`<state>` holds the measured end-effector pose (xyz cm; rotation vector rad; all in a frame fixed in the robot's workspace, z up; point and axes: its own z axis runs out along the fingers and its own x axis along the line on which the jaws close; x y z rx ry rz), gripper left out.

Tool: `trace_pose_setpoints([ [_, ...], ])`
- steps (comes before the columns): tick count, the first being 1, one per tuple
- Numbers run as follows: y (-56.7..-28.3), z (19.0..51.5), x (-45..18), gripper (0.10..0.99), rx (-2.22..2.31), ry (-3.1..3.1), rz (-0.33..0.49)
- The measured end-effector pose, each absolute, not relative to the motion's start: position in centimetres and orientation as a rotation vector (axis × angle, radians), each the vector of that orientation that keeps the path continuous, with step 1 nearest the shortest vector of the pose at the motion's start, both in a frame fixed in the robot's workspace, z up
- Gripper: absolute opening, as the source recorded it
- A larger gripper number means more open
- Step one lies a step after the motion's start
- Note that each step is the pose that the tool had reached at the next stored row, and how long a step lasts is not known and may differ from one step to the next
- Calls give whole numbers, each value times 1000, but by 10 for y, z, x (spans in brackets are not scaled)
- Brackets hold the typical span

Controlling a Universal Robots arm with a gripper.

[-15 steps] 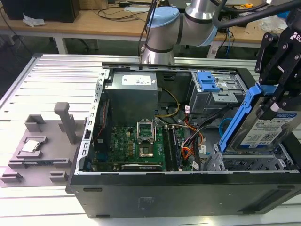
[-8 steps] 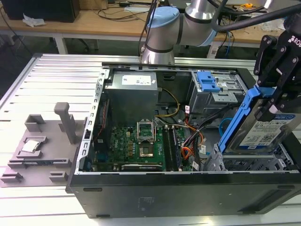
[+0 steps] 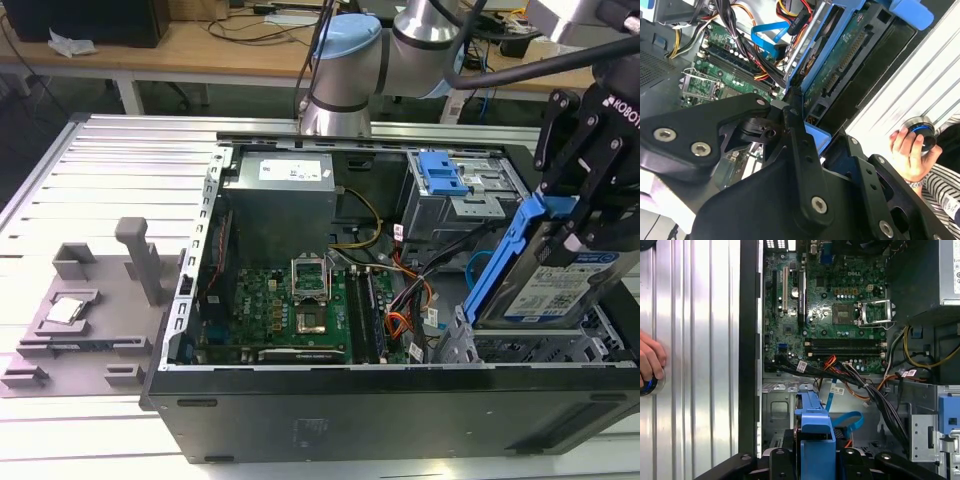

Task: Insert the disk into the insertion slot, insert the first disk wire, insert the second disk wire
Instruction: 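Insert the disk into the insertion slot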

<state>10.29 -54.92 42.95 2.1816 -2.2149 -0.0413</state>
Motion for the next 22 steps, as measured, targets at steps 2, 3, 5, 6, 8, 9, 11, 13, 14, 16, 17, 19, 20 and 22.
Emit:
trace_pose_setpoints([
  [2,-549,427,103,365,2181,-2215,-42],
  [3,-549,426,103,365,2181,-2215,-42],
  [5,-549,424,103,365,2182,-2215,-42],
  [6,-549,424,103,365,2181,-2215,-42],
  [8,-549,422,103,365,2181,-2215,-42],
  [9,-549,421,103,365,2181,-2215,-42],
  [11,-549,420,103,365,2181,-2215,-42],
  [13,-549,419,103,365,2181,-2215,-42],
  [14,-549,418,103,365,2181,-2215,-42],
  [16,-549,416,103,365,2181,-2215,-42],
  [17,-549,414,103,365,2182,-2215,-42],
  [19,-549,413,103,365,2181,-2215,-42],
  [20,-549,412,103,365,2181,-2215,-42],
  [22,-549,411,103,365,2181,-2215,-42],
])
